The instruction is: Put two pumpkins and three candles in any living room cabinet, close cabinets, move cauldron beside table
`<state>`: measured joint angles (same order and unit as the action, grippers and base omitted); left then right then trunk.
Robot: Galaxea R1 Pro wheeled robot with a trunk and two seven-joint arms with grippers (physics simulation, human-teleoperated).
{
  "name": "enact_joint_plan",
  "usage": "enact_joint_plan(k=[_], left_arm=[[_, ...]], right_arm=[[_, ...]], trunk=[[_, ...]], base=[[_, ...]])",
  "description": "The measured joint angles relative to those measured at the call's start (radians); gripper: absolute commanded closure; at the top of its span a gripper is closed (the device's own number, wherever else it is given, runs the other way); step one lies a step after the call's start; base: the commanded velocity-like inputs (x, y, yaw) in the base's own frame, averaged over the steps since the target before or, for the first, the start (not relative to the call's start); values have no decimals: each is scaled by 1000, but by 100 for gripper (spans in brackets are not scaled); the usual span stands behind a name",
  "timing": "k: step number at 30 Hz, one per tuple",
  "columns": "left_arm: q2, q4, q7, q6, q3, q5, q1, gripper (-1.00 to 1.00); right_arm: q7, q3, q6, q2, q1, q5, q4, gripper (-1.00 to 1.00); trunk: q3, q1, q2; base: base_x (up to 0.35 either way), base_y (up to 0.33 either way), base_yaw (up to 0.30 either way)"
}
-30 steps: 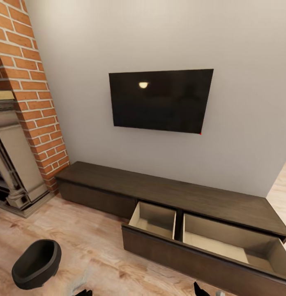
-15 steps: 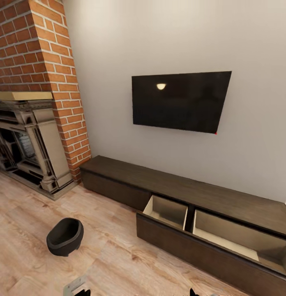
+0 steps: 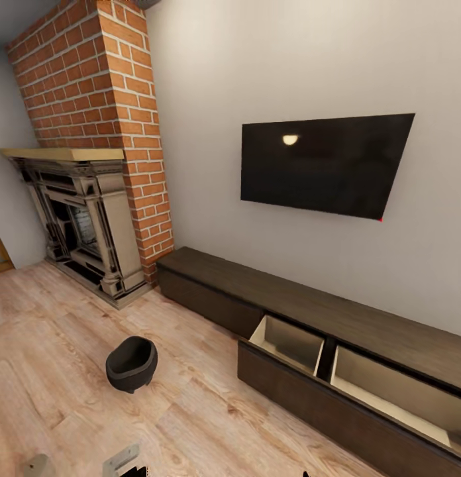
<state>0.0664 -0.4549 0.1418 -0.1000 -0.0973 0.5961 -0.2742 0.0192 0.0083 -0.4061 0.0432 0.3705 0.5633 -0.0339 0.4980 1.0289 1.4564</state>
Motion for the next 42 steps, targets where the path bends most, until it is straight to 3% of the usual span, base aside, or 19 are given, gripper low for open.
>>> enact_joint_plan(k=[3,7,32,42], left_arm=[[0,9,0,0,0,0,0,-100],[1,19,0,1,1,-1,0,-100],[0,26,0,1,2,1,0,-100],[0,26,0,1,2,8,0,-100]], right_arm=[[-12,0,0,4,0,-31,0,-100],[-16,0,1,5,0,-40,0,-100],[-16,0,1,6,0,-42,0,-100],[-16,0,2,6,0,-43,-2,-100]], trunk=[[0,0,0],[0,0,0],[0,0,0],[0,0,0]], base=[[0,-1,271],[0,0,271],[0,10,271],[-134,56,272]])
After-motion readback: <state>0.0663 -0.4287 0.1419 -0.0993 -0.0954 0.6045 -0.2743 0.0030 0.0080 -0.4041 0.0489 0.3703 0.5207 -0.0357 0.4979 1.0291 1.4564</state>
